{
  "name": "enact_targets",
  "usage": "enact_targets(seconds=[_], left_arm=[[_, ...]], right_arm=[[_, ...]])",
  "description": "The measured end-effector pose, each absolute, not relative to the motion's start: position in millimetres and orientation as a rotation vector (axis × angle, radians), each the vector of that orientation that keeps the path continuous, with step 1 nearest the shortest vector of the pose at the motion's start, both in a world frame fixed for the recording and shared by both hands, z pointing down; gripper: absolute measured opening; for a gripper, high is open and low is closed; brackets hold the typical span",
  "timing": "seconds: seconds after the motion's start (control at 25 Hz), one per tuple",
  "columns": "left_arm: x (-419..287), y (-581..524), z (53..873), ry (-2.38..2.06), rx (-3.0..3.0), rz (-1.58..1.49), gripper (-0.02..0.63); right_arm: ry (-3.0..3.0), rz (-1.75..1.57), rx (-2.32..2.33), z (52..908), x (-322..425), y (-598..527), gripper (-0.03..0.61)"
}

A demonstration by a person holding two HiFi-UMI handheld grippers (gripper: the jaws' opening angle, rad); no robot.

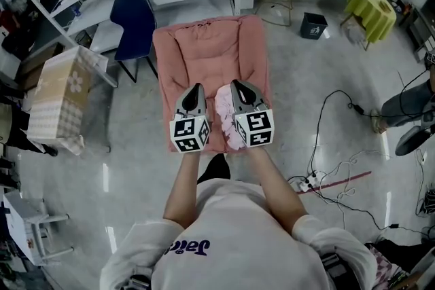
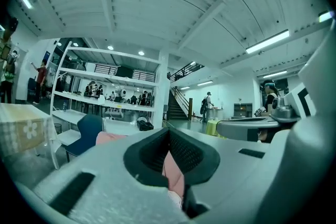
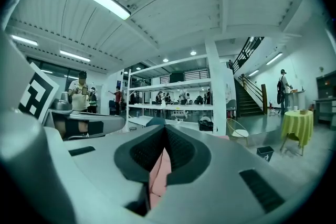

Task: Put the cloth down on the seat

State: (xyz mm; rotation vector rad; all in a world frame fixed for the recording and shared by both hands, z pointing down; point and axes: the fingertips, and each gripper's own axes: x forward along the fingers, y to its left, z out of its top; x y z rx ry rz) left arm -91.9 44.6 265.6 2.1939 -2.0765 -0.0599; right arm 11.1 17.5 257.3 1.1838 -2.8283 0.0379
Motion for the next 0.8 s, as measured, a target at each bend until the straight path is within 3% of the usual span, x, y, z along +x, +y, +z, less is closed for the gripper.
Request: enact_targets(seconds=[0.8], left_arm=[[-82, 52, 267, -1.992, 2.267, -0.061, 0.014]], right_arm=[[-2.806, 0.098, 1.206, 265, 25, 19, 0.014]])
